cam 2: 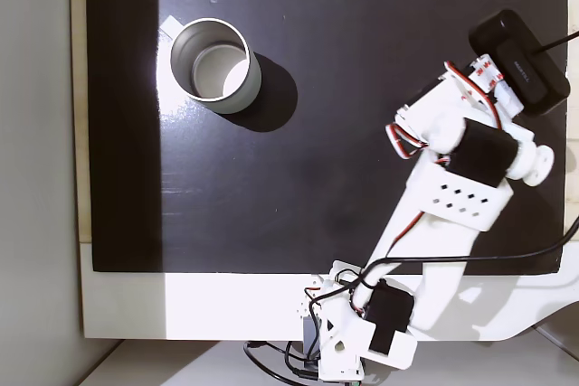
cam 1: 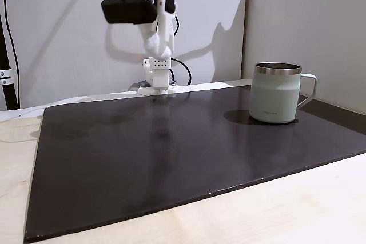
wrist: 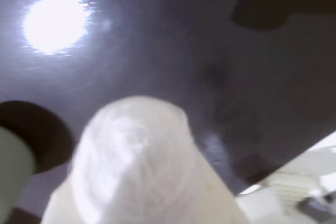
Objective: Grasp a gauze and put it in the cup.
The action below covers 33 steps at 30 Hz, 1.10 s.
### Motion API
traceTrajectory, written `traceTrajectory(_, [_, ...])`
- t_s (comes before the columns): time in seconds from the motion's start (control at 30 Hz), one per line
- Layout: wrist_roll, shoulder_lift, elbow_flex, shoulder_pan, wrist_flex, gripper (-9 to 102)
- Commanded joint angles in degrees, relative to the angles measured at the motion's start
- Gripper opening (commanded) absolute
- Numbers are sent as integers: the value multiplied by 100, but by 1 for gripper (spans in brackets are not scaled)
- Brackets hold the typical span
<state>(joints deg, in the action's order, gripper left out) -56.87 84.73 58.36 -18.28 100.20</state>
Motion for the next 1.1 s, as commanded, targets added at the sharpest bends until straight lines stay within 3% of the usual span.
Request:
traceTrajectory(0.0, [545, 237, -624, 211, -44, 0])
traceTrajectory(0.6, [3797, -1239, -2777, 2769, -44, 0])
traceTrajectory(1.07, [4482, -2312, -3647, 4535, -35, 0])
